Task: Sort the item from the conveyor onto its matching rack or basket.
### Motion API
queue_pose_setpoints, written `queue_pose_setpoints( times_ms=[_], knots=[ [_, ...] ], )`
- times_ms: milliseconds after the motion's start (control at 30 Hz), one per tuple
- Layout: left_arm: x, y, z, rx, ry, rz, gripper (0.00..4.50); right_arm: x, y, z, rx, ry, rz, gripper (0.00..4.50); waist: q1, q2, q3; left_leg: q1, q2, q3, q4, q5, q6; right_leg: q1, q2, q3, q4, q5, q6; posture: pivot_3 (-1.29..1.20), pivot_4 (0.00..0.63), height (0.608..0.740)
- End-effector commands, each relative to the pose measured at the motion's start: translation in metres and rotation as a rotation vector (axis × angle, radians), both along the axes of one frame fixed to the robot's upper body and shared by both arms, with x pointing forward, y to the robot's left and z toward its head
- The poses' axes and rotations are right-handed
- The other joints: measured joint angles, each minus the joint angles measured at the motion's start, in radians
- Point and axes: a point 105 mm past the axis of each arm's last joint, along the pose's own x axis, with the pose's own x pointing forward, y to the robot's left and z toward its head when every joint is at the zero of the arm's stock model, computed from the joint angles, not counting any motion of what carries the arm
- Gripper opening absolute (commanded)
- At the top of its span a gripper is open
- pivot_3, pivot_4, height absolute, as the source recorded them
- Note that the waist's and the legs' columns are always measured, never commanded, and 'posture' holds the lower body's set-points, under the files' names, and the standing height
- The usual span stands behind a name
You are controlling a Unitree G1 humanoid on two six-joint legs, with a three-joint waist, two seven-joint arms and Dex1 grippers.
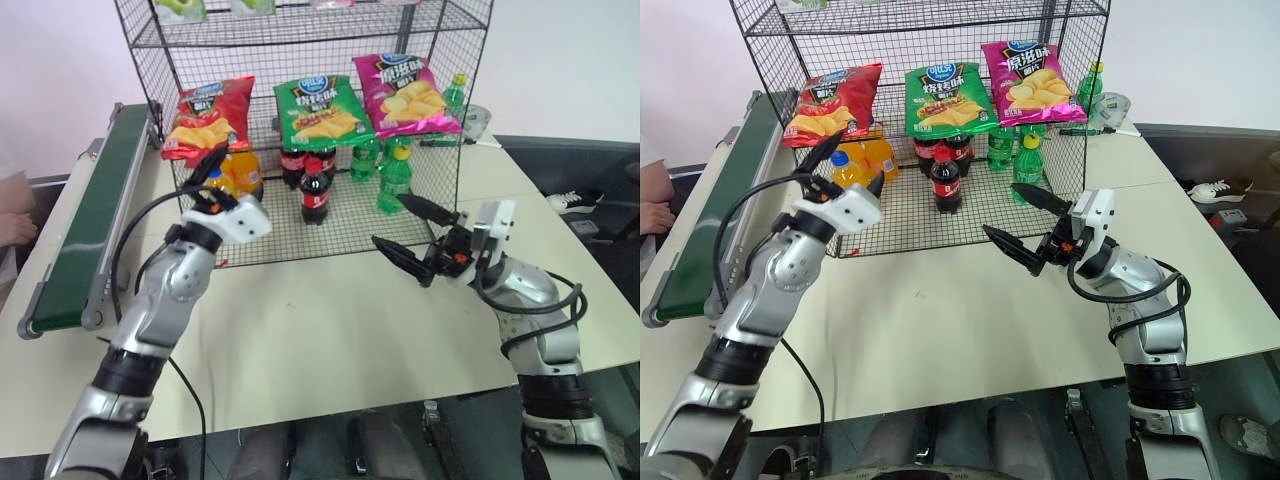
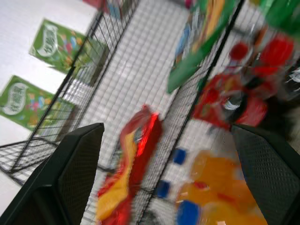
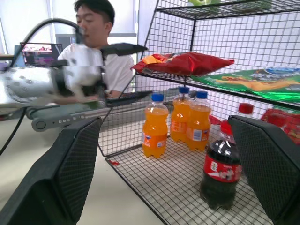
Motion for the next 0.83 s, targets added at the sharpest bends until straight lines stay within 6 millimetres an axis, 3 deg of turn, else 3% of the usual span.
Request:
queue_pose_setpoints(
  times_ms=[33,200,433,600,833],
  knots=[
    [-0.025,0.016,-0.005,-0.214,0.148,-0.097,4.49,-0.011,-0.011,0.002,-0.071,-0.051,-0.020,4.50,-0.001,0.001,0.000,0.000,0.000,0.000,0.000,0.000,0.000,0.000,0.000,0.000,0.000,0.000,0.000,0.00,0.150,0.740],
    [-0.059,0.038,-0.017,-0.533,0.394,-0.267,4.49,-0.029,-0.025,-0.014,-0.198,-0.011,0.002,4.50,0.005,0.001,0.000,0.000,0.001,0.000,0.000,0.000,0.000,0.001,0.000,0.000,0.000,0.000,0.000,0.00,0.150,0.740],
    [-0.088,0.092,-0.037,-0.730,0.661,-0.266,4.49,-0.049,-0.056,-0.028,-0.348,0.066,0.031,4.50,0.003,0.001,0.000,0.007,0.001,0.000,-0.001,0.000,0.001,0.009,-0.001,0.000,-0.003,0.000,-0.001,0.00,0.150,0.740],
    [-0.110,0.132,-0.058,-0.663,0.751,-0.156,4.49,-0.058,-0.090,-0.036,-0.414,0.138,-0.024,4.50,0.003,0.001,0.000,0.011,0.001,0.001,-0.003,-0.001,0.002,0.013,-0.001,0.000,-0.005,-0.001,-0.001,0.00,0.150,0.740],
    [-0.123,0.159,-0.084,-0.677,0.789,-0.072,4.49,-0.061,-0.117,-0.050,-0.439,0.196,-0.102,4.50,0.008,0.001,0.000,0.014,0.002,0.001,-0.003,-0.001,0.002,0.018,-0.002,0.000,-0.008,-0.003,-0.005,0.00,0.150,0.740]
  ],
)
